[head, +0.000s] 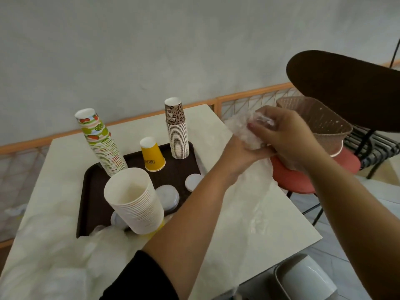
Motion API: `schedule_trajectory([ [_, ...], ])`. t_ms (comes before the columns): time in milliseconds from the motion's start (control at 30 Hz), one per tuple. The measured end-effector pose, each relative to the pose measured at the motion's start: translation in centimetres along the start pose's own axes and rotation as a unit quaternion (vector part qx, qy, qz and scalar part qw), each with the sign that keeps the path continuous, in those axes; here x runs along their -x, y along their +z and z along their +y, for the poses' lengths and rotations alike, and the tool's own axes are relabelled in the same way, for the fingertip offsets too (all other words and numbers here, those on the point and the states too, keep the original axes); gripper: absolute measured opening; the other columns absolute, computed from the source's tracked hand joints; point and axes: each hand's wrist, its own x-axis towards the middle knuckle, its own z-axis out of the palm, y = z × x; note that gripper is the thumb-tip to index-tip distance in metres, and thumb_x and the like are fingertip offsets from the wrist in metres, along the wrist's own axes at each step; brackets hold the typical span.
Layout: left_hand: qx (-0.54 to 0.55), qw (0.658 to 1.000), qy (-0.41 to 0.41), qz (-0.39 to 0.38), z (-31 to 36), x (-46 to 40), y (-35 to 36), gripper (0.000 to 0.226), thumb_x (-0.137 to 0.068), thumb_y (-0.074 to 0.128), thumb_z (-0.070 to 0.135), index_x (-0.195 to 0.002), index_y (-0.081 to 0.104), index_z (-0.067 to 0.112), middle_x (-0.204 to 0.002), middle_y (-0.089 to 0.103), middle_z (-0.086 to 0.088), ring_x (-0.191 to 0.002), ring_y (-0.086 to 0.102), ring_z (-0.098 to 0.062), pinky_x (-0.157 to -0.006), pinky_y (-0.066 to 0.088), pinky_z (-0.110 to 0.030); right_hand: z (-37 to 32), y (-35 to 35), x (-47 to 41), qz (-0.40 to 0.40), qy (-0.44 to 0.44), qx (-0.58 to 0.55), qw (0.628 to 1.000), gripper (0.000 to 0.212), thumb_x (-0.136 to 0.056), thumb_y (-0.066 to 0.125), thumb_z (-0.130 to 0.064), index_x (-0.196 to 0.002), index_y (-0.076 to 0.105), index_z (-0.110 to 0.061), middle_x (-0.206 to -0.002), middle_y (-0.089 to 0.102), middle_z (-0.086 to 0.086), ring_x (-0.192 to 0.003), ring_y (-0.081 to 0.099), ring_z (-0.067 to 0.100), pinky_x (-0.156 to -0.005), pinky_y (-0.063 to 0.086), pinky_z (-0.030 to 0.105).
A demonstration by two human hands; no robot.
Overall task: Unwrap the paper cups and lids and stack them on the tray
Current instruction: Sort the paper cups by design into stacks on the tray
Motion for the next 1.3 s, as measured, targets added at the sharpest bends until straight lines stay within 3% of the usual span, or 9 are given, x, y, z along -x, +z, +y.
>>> schedule_trajectory([
  [200, -0.046, 0.996, -0.028, 0.065, -3.6, -0.7, 0.9, 0.023, -0.101, 0.043, 0.018, -0.086, 0.060, 0.023, -0.064, 0.047, -0.005, -0.049, 0.050, -0.006, -0.073, 0.052, -0.033, 2.9, -2.1, -8.9, 0.047, 0.021, -0.042, 0.998, 0.018, -0.095, 0.055, -0.016, -0.096, 0.060, 0.001, -0.065, 0.054, 0.003, -0.044, 0.050, -0.002, -0.049, 0.043, 0.011],
  [400, -0.192, 0.973, -0.071, 0.108, -9.2, -1.5, 2.7, 0.020, -0.102, 0.038, 0.021, -0.090, 0.053, 0.028, -0.074, 0.056, 0.014, -0.063, 0.057, 0.004, -0.062, 0.048, -0.010, 7.8, -5.6, -22.8, 0.136, 0.098, -0.167, 0.972, 0.024, -0.095, 0.056, -0.016, -0.109, 0.060, 0.004, -0.086, 0.061, 0.006, -0.064, 0.062, 0.007, -0.058, 0.051, 0.015],
  [500, -0.231, 0.960, -0.093, 0.131, -10.6, -2.1, 3.1, 0.017, -0.100, 0.035, 0.034, -0.103, 0.051, 0.031, -0.070, 0.051, 0.011, -0.064, 0.053, -0.002, -0.064, 0.047, -0.009, 9.4, -5.1, -28.6, 0.158, 0.112, -0.175, 0.965, 0.019, -0.095, 0.054, -0.014, -0.077, 0.056, -0.009, -0.076, 0.058, 0.002, -0.060, 0.065, 0.011, -0.054, 0.053, 0.018],
  [633, -0.292, 0.931, -0.120, 0.186, -13.4, -3.3, 3.7, 0.058, -0.097, 0.034, 0.041, -0.146, 0.003, 0.043, -0.084, 0.053, 0.021, -0.078, 0.055, 0.014, -0.079, 0.037, 0.005, 12.3, -0.7, -33.5, 0.140, 0.093, -0.097, 0.981, 0.030, -0.096, 0.049, -0.013, -0.066, 0.046, -0.017, -0.070, 0.053, -0.001, -0.056, 0.067, 0.007, -0.045, 0.050, 0.018],
  [700, -0.393, 0.888, -0.082, 0.223, -15.4, -3.7, 3.4, 0.065, -0.092, 0.046, 0.044, -0.147, 0.012, 0.038, -0.092, 0.063, 0.016, -0.076, 0.055, 0.022, -0.091, 0.029, 0.004, 14.9, 2.6, -34.9, 0.068, 0.093, -0.038, 0.993, 0.019, -0.098, 0.046, -0.014, -0.084, 0.058, -0.011, -0.079, 0.063, 0.006, -0.063, 0.069, 0.006, -0.044, 0.045, 0.013],
  [867, -0.512, 0.811, -0.179, 0.219, -18.8, -5.1, 3.1, 0.161, -0.023, 0.091, 0.054, -0.150, 0.003, 0.010, -0.155, 0.019, -0.001, -0.092, 0.062, 0.010, -0.098, -0.002, 0.004, 21.4, 10.7, -35.6, -0.070, 0.113, 0.042, 0.990, 0.032, -0.095, 0.048, -0.013, -0.123, 0.057, -0.001, -0.116, 0.065, 0.017, -0.109, 0.061, 0.030, -0.092, 0.047, 0.039],
  [967, -0.563, 0.782, -0.178, 0.198, -20.3, -4.8, 2.8, 0.171, -0.016, 0.089, 0.060, -0.149, -0.003, 0.004, -0.158, 0.013, -0.005, -0.102, 0.065, -0.008, -0.096, 0.020, -0.011, 24.1, 14.2, -35.1, -0.144, 0.140, 0.053, 0.978, 0.035, -0.089, 0.054, -0.016, -0.124, 0.055, -0.009, -0.110, 0.054, 0.006, -0.102, 0.052, 0.019, -0.090, 0.042, 0.034],
  [1200, -0.582, 0.770, -0.182, 0.188, -22.0, -4.3, 2.5, 0.150, -0.041, 0.086, 0.058, -0.149, -0.003, 0.006, -0.149, 0.029, -0.006, -0.120, 0.046, -0.018, -0.095, 0.036, -0.023, 26.4, 16.4, -32.6, -0.232, 0.159, 0.105, 0.954, 0.065, -0.096, 0.051, -0.024, -0.149, 0.016, -0.006, -0.147, 0.036, 0.016, -0.132, 0.037, 0.034, -0.106, 0.033, 0.041],
  [1300, -0.570, 0.791, -0.130, 0.182, -21.8, -3.8, 2.5, 0.083, -0.085, 0.053, 0.049, -0.150, 0.016, 0.012, -0.140, 0.040, -0.004, -0.125, 0.048, -0.019, -0.097, 0.036, -0.016, 26.4, 15.9, -31.5, -0.237, 0.151, 0.087, 0.956, 0.062, -0.096, 0.052, -0.022, -0.149, 0.022, -0.010, -0.147, 0.037, 0.015, -0.133, 0.037, 0.030, -0.109, 0.034, 0.039],
])
